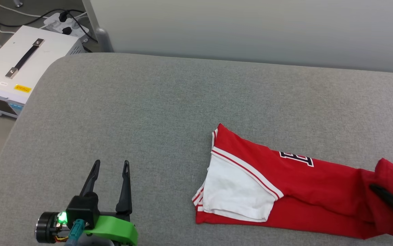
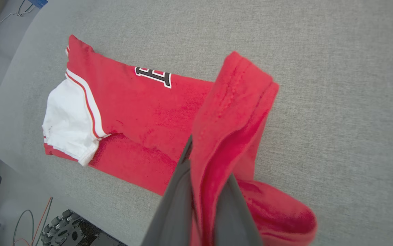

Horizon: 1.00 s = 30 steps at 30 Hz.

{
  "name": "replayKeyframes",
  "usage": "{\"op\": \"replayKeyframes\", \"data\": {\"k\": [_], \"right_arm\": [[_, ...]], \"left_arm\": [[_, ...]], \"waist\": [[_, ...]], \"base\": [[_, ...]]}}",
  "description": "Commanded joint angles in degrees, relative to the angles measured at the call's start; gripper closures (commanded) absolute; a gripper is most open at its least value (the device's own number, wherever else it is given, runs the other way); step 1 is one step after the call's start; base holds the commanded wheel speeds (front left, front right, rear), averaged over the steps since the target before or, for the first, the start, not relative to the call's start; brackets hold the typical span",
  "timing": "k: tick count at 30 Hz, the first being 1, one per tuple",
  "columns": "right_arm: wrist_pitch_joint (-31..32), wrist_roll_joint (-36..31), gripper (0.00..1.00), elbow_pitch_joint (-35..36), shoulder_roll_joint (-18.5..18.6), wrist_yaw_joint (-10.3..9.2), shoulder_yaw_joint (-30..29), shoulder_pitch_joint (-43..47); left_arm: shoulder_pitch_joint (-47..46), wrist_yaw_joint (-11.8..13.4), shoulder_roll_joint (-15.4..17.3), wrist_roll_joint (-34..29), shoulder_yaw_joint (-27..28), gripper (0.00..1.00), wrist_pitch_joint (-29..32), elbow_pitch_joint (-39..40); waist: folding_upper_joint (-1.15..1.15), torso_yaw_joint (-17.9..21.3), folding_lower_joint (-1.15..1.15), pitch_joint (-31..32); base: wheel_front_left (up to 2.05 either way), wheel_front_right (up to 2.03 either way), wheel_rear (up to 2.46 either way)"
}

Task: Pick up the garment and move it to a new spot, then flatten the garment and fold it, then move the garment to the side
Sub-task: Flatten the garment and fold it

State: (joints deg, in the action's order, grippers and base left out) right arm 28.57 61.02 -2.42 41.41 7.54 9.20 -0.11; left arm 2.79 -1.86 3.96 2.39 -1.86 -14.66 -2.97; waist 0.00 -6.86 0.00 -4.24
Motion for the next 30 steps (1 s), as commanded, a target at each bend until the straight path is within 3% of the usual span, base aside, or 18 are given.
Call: {"op": "replayKeyframes", "data": {"k": [1,7,14,30], "right_arm": [[0.70,-0.80,1.00,1.54,-0.87,-0.05,0.62,-0.57],[4.16,-3.70,1.00,5.36,-4.72,-0.05,4.50,-5.96],[6.98,-6.92,1.00,4.11,-9.12,-0.05,12.45,-15.21],[2.91,-9.90,1.00,-13.09,-16.93,-0.05,29.87,-31.73]], "left_arm": [[0.45,-0.45,-0.24,-0.47,-0.13,0.00,-0.34,-0.13],[-0.84,-0.61,-0.41,-0.62,-0.54,0.00,-0.34,-0.67],[-2.57,-0.50,-0.62,-0.64,-1.26,0.00,-0.34,-1.09],[-5.75,-0.22,-0.92,-0.49,-2.80,0.00,-0.34,-1.88]], "waist": [[0.00,-0.13,0.00,-0.23],[0.00,-0.75,0.00,-1.42],[0.00,-1.37,0.00,-3.15],[0.00,-3.78,0.00,-6.60]], "base": [[0.00,0.00,0.00],[0.00,0.00,0.00],[0.00,0.00,0.00],[0.00,0.00,0.00]]}}
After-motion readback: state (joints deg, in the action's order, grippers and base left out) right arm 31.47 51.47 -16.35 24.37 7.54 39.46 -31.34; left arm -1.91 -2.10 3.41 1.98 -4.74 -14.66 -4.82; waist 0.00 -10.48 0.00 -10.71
